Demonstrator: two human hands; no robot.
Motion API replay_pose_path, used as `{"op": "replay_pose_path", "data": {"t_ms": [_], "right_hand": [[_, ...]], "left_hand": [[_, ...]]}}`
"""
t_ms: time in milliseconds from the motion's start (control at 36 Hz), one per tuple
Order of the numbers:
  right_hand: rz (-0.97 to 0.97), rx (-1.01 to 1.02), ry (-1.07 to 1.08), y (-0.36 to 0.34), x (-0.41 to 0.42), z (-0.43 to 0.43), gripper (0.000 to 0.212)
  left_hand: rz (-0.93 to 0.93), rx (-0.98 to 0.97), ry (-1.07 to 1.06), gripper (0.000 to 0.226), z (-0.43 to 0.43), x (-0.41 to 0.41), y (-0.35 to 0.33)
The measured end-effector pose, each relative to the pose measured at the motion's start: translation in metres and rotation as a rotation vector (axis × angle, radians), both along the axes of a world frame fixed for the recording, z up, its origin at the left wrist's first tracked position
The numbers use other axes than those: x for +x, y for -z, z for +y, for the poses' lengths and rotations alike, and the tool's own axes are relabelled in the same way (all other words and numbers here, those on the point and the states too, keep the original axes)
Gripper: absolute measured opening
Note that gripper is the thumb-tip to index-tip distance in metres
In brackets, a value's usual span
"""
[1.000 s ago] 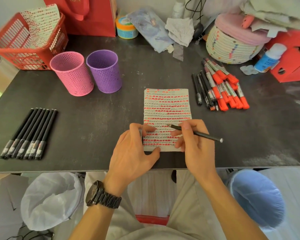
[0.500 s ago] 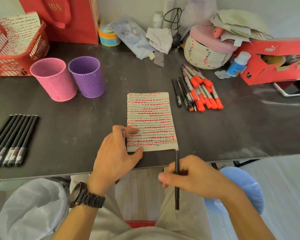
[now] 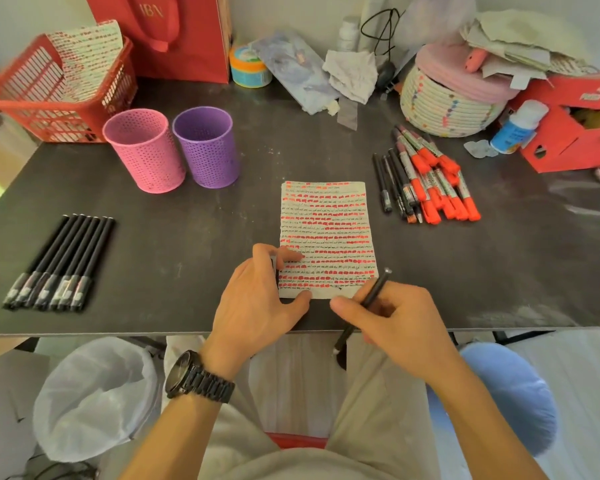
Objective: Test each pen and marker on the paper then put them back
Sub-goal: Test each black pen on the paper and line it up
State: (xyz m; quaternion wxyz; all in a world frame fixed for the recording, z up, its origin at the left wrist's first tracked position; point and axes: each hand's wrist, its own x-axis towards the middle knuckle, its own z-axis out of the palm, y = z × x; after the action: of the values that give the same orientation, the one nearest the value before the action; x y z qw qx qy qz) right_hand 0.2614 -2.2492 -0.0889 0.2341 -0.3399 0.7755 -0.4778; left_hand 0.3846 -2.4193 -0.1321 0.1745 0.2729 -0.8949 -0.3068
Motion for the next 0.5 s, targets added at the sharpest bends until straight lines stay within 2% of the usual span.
{"op": "replay_pose_path", "data": {"t_ms": [83, 167, 361, 444, 500], "right_hand": [[-0.142, -0.158, 0.027, -0.003, -0.002, -0.006, 0.035], [-0.287, -0.280, 0.137, -0.006, -0.006, -0.018, 0.035], [-0.387, -0.318, 0.163, 0.002, -0.010, -0.046, 0.024], [-0.310, -0.264, 0.140, 0.007, -0.010, -0.053, 0.018], [-0.197, -0.233, 0.147, 0.012, -0.010, -0.055, 0.022]], "left_hand": [[0.012, 0.002, -0.005, 0.059, 0.000, 0.000, 0.000], [0.011, 0.018, -0.005, 0.057, 0.000, 0.000, -0.002], [-0.017, 0.000, -0.005, 0.055, 0.000, 0.001, -0.001], [-0.013, -0.011, -0.011, 0.054, 0.000, 0.001, 0.001], [-0.007, -0.017, -0.015, 0.051, 0.000, 0.001, 0.002]]}}
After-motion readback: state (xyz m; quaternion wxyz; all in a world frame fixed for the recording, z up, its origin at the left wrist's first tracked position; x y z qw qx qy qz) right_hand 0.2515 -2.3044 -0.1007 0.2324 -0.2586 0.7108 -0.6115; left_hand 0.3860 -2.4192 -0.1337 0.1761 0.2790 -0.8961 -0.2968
